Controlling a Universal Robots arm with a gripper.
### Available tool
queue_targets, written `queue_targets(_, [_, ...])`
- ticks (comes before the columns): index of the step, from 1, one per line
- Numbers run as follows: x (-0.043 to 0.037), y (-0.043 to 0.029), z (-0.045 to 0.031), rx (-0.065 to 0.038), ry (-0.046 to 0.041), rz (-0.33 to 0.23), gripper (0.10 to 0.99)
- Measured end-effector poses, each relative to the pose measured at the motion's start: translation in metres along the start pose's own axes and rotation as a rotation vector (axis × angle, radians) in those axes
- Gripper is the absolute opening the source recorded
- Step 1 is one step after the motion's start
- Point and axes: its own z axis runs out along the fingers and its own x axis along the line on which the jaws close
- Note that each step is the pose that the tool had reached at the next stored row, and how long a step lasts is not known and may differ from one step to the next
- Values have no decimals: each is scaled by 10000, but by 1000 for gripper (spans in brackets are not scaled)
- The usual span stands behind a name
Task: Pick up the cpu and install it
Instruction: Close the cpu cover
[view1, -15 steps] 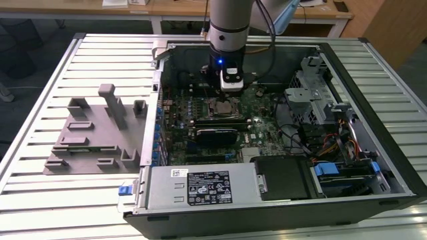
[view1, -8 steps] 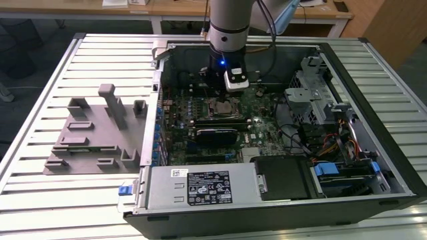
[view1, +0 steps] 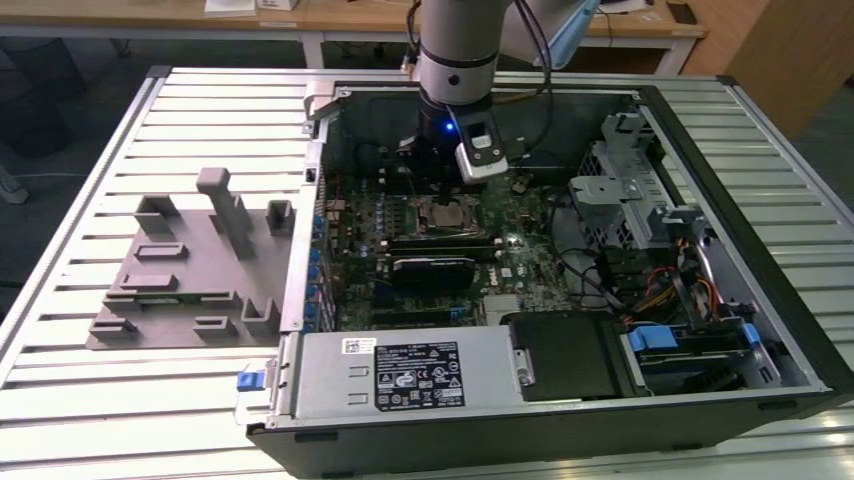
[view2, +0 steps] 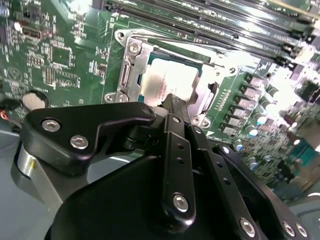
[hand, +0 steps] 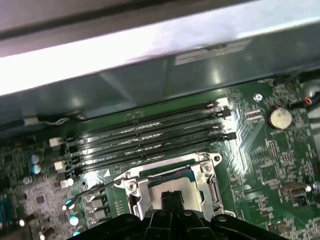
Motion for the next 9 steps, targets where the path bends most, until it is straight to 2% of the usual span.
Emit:
queue_targets(3, [0,0,1,2,8,-282,106])
queue_targets(9, [0,0,1,2,9,-300,106])
